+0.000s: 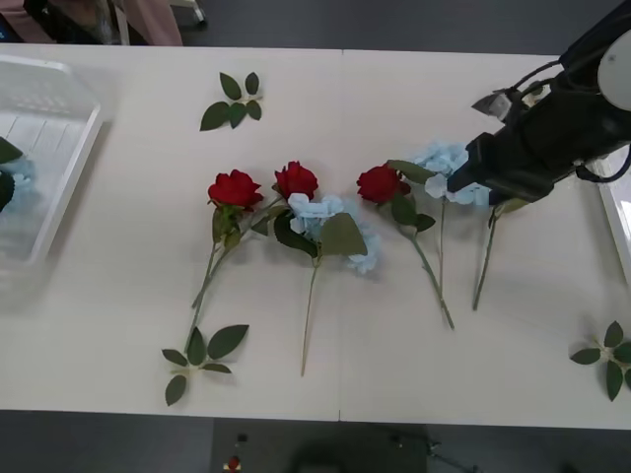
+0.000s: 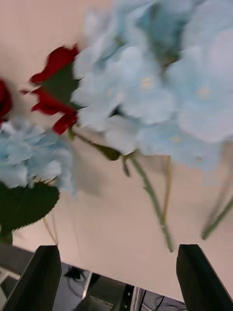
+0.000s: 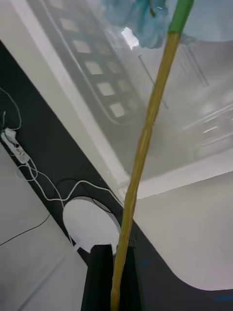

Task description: Put the red flowers into the right box and the blue flowers into the left box

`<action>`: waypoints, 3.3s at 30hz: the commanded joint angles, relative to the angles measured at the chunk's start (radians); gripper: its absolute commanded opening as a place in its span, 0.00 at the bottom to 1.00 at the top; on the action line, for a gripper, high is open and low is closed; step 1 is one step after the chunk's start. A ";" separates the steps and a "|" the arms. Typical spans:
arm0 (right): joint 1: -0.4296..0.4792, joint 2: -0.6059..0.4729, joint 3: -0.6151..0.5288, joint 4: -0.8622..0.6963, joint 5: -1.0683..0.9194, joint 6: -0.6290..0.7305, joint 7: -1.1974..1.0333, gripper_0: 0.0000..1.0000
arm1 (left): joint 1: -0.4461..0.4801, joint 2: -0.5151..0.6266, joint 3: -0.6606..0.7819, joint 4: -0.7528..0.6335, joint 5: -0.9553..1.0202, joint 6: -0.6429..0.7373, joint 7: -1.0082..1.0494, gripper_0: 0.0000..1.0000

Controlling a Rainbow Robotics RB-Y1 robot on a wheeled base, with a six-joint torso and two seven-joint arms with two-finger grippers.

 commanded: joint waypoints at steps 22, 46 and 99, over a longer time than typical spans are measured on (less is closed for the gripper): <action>-0.087 0.416 0.146 0.680 0.565 -0.353 -0.067 0.67 | 0.004 0.013 0.066 -0.087 0.122 -0.242 -0.004 1.00; -0.248 0.327 0.035 0.796 0.507 -0.249 0.224 0.00 | -0.003 -0.232 0.066 -0.635 0.716 -0.057 0.063 1.00; 0.062 0.034 -0.164 0.678 0.502 -0.361 0.735 0.65 | -0.592 -0.464 -0.573 -0.244 0.636 -0.056 0.404 0.00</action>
